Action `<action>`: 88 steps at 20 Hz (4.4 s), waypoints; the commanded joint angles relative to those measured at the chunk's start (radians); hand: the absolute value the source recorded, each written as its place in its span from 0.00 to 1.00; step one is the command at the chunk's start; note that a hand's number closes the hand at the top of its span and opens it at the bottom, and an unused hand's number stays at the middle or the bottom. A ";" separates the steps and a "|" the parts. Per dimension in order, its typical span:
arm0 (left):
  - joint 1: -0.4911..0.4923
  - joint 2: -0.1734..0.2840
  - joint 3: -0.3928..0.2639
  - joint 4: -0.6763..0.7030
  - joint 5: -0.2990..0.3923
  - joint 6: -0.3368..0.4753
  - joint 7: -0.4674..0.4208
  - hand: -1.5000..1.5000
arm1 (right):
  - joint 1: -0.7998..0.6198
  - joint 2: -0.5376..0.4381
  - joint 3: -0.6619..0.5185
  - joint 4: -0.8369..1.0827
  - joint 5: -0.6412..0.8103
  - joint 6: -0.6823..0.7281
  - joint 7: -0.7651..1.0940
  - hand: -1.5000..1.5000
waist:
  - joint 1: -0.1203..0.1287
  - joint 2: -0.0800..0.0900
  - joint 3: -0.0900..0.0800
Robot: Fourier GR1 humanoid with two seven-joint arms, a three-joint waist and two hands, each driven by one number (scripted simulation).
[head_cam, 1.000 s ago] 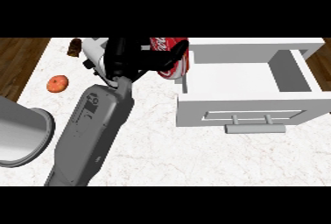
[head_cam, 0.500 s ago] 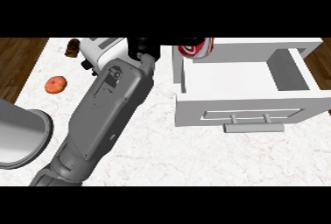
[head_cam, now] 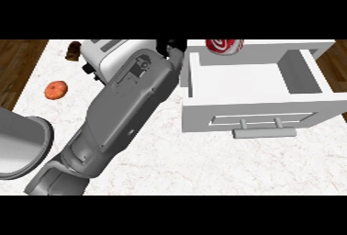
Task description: Pick up the can, place it into the drawer and close the drawer
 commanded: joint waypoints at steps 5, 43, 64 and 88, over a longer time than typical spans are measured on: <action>-0.095 0.000 -0.043 0.200 0.131 -0.031 -0.107 1.00 | -0.024 -0.011 0.019 -0.044 0.009 -0.023 0.048 0.00 | -0.012 0.006 0.000; -0.134 0.000 -0.391 0.386 0.520 0.154 -0.307 0.00 | -0.128 -0.057 -0.006 -0.039 0.085 -0.016 -0.005 0.00 | -0.053 0.016 0.001; -0.201 0.000 -0.409 0.300 0.610 0.224 -0.334 0.00 | -0.415 -0.123 0.379 -0.010 0.918 -0.002 -0.210 0.00 | 0.026 0.008 0.000; -0.123 0.190 -0.384 0.153 0.476 0.210 -0.148 0.00 | -0.887 -0.133 0.740 0.894 1.665 -0.488 -0.354 0.00 | 0.069 -0.002 0.000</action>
